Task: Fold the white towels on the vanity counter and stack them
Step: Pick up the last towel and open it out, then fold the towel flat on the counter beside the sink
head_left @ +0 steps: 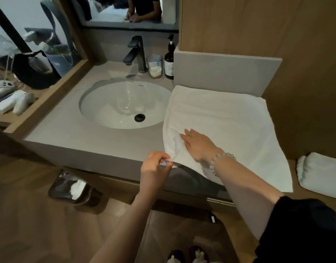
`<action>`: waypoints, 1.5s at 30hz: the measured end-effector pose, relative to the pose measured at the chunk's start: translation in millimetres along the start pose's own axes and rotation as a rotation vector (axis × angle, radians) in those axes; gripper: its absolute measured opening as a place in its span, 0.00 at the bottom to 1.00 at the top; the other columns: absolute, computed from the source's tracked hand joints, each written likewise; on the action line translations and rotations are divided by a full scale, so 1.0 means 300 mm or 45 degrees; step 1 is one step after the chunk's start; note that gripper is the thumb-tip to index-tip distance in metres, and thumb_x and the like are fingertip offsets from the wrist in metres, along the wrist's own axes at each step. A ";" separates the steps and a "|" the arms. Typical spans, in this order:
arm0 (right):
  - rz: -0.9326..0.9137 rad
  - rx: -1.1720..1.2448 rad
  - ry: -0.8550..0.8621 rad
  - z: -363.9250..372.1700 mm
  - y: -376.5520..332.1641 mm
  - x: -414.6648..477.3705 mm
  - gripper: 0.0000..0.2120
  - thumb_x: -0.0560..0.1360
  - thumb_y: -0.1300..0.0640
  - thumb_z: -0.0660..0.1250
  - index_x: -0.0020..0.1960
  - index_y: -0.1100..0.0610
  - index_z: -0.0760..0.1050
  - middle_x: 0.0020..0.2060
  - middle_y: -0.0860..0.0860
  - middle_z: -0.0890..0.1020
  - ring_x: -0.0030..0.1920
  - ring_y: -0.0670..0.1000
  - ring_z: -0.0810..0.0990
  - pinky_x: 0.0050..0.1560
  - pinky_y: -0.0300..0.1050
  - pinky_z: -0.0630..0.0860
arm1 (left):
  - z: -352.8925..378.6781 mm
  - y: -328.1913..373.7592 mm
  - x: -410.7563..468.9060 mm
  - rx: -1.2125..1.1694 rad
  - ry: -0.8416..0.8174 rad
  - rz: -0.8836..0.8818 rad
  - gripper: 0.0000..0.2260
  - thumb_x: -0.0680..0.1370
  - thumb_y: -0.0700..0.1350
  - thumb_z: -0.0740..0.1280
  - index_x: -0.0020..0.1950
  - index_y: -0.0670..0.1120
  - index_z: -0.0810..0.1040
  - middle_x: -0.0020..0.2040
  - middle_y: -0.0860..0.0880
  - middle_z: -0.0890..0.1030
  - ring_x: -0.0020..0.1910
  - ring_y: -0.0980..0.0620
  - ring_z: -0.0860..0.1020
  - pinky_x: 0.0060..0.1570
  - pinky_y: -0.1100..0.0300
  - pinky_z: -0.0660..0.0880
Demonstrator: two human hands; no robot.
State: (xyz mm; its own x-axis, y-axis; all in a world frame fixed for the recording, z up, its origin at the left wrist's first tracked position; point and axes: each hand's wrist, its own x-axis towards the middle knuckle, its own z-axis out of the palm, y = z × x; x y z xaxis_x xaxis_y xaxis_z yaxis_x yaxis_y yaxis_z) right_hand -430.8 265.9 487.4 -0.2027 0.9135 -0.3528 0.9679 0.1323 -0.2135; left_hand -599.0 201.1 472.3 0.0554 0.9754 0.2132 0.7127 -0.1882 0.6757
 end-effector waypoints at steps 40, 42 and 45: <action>-0.116 0.250 -0.044 -0.016 -0.001 0.054 0.30 0.81 0.46 0.51 0.77 0.54 0.43 0.77 0.48 0.45 0.76 0.47 0.43 0.74 0.46 0.46 | -0.119 0.021 -0.023 -1.055 -0.489 -0.981 0.15 0.69 0.42 0.71 0.53 0.45 0.74 0.45 0.48 0.81 0.45 0.50 0.79 0.47 0.57 0.75; -0.092 0.453 0.192 -0.044 -0.042 -0.019 0.26 0.80 0.49 0.55 0.76 0.55 0.55 0.75 0.49 0.60 0.75 0.50 0.56 0.71 0.43 0.55 | -0.101 0.031 -0.018 -1.212 -0.411 -1.068 0.09 0.74 0.45 0.69 0.51 0.44 0.75 0.41 0.47 0.82 0.43 0.50 0.79 0.48 0.56 0.74; 0.064 0.803 0.529 -0.027 -0.146 -0.217 0.11 0.78 0.52 0.59 0.50 0.56 0.78 0.46 0.51 0.81 0.50 0.52 0.78 0.52 0.45 0.73 | -0.062 0.030 -0.017 -1.012 -0.228 -1.067 0.08 0.80 0.44 0.62 0.54 0.39 0.74 0.47 0.43 0.81 0.47 0.46 0.81 0.53 0.52 0.77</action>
State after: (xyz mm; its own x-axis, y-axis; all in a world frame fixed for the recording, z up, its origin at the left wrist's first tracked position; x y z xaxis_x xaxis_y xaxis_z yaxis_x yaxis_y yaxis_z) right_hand -459.0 203.9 527.1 0.0328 0.9990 -0.0301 0.6808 -0.0444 -0.7311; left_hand -605.9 192.2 490.5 -0.0818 0.8187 -0.5684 -0.0620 0.5650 0.8227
